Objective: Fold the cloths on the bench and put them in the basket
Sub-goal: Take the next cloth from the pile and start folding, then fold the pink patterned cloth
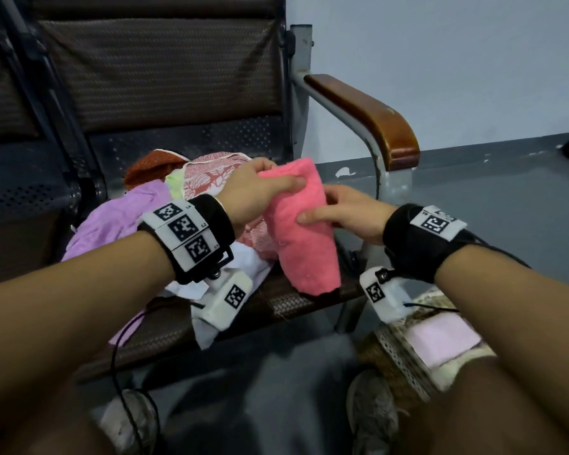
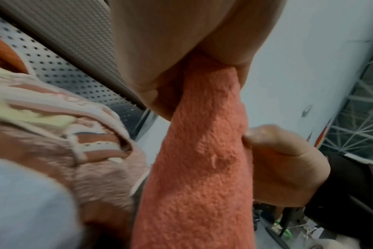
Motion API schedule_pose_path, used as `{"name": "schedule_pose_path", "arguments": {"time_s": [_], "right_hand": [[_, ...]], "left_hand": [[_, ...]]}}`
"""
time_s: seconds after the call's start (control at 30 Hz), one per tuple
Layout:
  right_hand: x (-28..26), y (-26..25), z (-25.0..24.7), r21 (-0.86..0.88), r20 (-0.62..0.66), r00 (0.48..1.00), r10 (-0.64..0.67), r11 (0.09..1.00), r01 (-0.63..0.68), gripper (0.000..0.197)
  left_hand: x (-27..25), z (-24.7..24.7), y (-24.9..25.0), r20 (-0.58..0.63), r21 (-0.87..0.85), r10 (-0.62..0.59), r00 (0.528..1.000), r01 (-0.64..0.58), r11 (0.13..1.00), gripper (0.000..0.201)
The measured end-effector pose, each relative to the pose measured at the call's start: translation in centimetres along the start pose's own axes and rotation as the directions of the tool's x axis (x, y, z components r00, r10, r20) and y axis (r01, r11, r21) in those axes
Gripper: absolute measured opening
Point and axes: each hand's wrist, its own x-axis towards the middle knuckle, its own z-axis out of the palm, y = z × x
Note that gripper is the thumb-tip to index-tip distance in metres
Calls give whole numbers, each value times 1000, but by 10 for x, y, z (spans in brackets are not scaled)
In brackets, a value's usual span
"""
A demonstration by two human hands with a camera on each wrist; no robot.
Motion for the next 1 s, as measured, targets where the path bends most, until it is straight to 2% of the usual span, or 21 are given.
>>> {"name": "schedule_pose_path", "arguments": {"time_s": [0.07, 0.17, 0.23, 0.3, 0.37, 0.43, 0.5, 0.57, 0.6, 0.67, 0.73, 0.77, 0.8, 0.9, 0.93, 1.0], "right_hand": [[-14, -2, -18, 56, -61, 998, -18, 998, 21, 33], [-47, 14, -53, 134, -173, 985, -3, 991, 27, 26], [-75, 37, -78, 241, -271, 960, 65, 970, 2, 28], [-106, 67, -98, 360, -402, 902, 159, 933, -5, 28], [-137, 107, -114, 471, -533, 795, 289, 882, -5, 34], [-168, 150, -123, 563, -602, 671, 433, 826, -27, 40], [-201, 189, -121, 638, -611, 544, 575, 765, -91, 32], [-232, 228, -116, 712, -589, 378, 714, 680, -176, 15], [-245, 248, -113, 752, -561, 308, 768, 629, -200, 13], [-266, 289, -102, 835, -461, 237, 855, 509, -210, 16], [-281, 326, -91, 908, -345, 207, 916, 381, -173, 28], [-285, 342, -87, 926, -309, 183, 933, 339, -166, 36], [-289, 357, -85, 938, -285, 153, 946, 308, -159, 40], [-294, 390, -81, 954, -232, 84, 969, 243, -173, 37], [-293, 400, -80, 958, -213, 73, 974, 223, -180, 35], [-290, 413, -79, 960, -182, 83, 980, 195, -199, 37]], "left_hand": [[1, 22, 14, 56, -115, 32, 998, -26, 993, 31], [1, 61, 23, 210, -236, 11, 978, 39, 971, 38], [0, 97, 18, 392, -175, -36, 919, 113, 978, 31], [-5, 142, 3, 541, -37, -134, 830, 183, 982, 26], [-12, 196, -15, 605, 68, -220, 765, 226, 972, 38], [-20, 251, -33, 638, 184, -306, 706, 246, 952, 37], [-31, 306, -52, 692, 301, -399, 601, 263, 917, 27], [-43, 352, -74, 722, 408, -479, 499, 252, 878, 19], [-49, 372, -86, 720, 463, -523, 456, 246, 852, 17], [-60, 405, -110, 697, 566, -630, 343, 276, 777, 22], [-70, 431, -134, 658, 676, -723, 210, 258, 690, 35], [-73, 443, -145, 634, 716, -753, 175, 234, 657, 38], [-75, 454, -157, 615, 741, -770, 167, 212, 638, 38], [-78, 478, -185, 585, 783, -784, 209, 108, 613, 35], [-77, 482, -193, 594, 787, -774, 219, 37, 615, 37], [-73, 489, -204, 615, 782, -745, 258, -79, 618, 39]]}}
